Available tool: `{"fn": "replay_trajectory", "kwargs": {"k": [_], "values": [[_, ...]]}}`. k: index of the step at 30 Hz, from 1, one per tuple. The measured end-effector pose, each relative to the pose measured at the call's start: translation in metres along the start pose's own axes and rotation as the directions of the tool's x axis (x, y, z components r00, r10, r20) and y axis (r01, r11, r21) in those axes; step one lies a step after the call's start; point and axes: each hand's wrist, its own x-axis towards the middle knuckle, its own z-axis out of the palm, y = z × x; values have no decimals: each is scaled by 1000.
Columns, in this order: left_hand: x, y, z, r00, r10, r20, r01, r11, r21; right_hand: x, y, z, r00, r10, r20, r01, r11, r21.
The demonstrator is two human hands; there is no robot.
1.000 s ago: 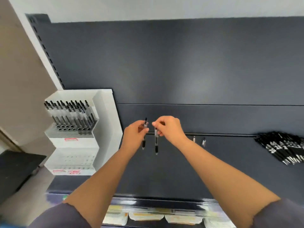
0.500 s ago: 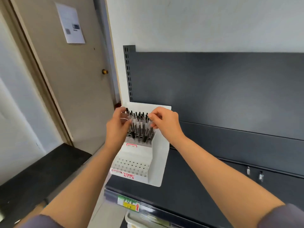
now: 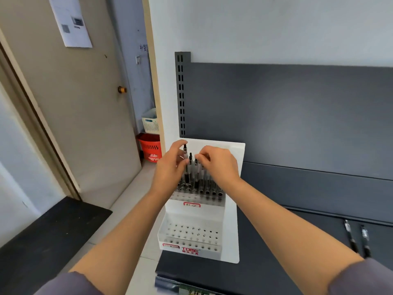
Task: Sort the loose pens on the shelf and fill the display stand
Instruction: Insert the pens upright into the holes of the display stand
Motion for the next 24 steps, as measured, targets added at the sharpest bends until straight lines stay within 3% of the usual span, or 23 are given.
{"fn": "replay_trajectory", "kwargs": {"k": [2, 6, 15, 24], "values": [[0, -6, 2, 1000, 0, 16, 1, 1000, -18, 3, 0, 6, 996, -83, -39, 71, 969, -238], [0, -12, 5, 1000, 0, 18, 0, 999, -32, 8, 1, 16, 993, -117, 5, 111, 932, -344], [1, -20, 12, 995, -6, 103, 2, 999, 38, 7, 4, 26, 996, -84, -43, 68, 956, -285], [-15, -27, 19, 993, -12, 117, -9, 985, 173, 11, 9, 25, 989, -146, -18, 137, 961, -239]]}}
